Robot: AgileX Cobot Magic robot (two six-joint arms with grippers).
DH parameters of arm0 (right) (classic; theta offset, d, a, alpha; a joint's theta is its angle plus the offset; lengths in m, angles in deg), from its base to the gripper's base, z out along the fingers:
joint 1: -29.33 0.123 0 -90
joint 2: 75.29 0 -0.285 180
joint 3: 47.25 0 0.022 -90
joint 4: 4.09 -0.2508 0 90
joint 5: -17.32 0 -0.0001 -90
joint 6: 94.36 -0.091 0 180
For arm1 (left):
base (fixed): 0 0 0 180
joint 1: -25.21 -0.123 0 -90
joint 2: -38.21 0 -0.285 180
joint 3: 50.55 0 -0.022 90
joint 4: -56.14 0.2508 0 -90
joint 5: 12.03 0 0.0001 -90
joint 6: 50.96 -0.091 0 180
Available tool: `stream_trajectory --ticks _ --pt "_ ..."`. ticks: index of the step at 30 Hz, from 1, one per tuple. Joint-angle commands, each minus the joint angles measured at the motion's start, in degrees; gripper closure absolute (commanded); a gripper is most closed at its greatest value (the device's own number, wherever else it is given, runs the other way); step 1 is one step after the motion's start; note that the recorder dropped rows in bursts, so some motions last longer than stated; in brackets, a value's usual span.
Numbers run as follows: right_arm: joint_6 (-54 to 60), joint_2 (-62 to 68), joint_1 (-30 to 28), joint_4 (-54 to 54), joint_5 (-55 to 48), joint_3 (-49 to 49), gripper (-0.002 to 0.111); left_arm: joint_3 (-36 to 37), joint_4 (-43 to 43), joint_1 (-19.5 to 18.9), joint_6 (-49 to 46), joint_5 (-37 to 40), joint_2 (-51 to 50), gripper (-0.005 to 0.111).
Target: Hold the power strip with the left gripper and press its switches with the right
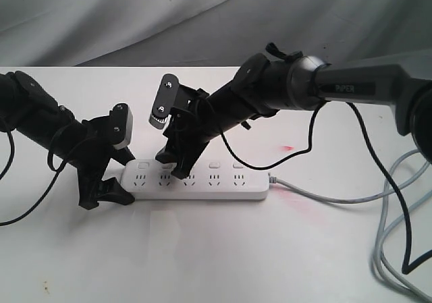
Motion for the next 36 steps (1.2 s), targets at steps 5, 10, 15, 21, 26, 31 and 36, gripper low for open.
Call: stream_trajectory --ticks 5,10,15,21,26,31,36 --pt "0.1 0.8 -0.1 -0.1 0.8 -0.3 0.059 0.1 1.0 0.2 -0.8 -3.0 -0.5 0.044" --pt "0.1 0.8 -0.2 -0.1 2.1 -0.3 0.059 0.1 1.0 0.2 -0.8 -3.0 -0.5 0.044" --pt "0.1 0.8 -0.2 -0.1 2.6 -0.3 0.059 0.1 1.0 0.2 -0.8 -3.0 -0.5 0.044" --pt "0.1 0.8 -0.2 -0.1 2.3 -0.3 0.059 0.1 1.0 0.2 -0.8 -3.0 -0.5 0.044" --pt "0.1 0.8 -0.2 0.7 1.7 -0.3 0.059 0.1 1.0 0.2 -0.8 -3.0 -0.5 0.044" --pt "0.1 0.8 -0.2 1.3 1.3 -0.4 0.059 0.1 1.0 0.2 -0.8 -3.0 -0.5 0.044" --pt "0.9 0.8 -0.2 1.3 1.9 -1.9 0.059 0.1 1.0 0.2 -0.8 -3.0 -0.5 0.044"
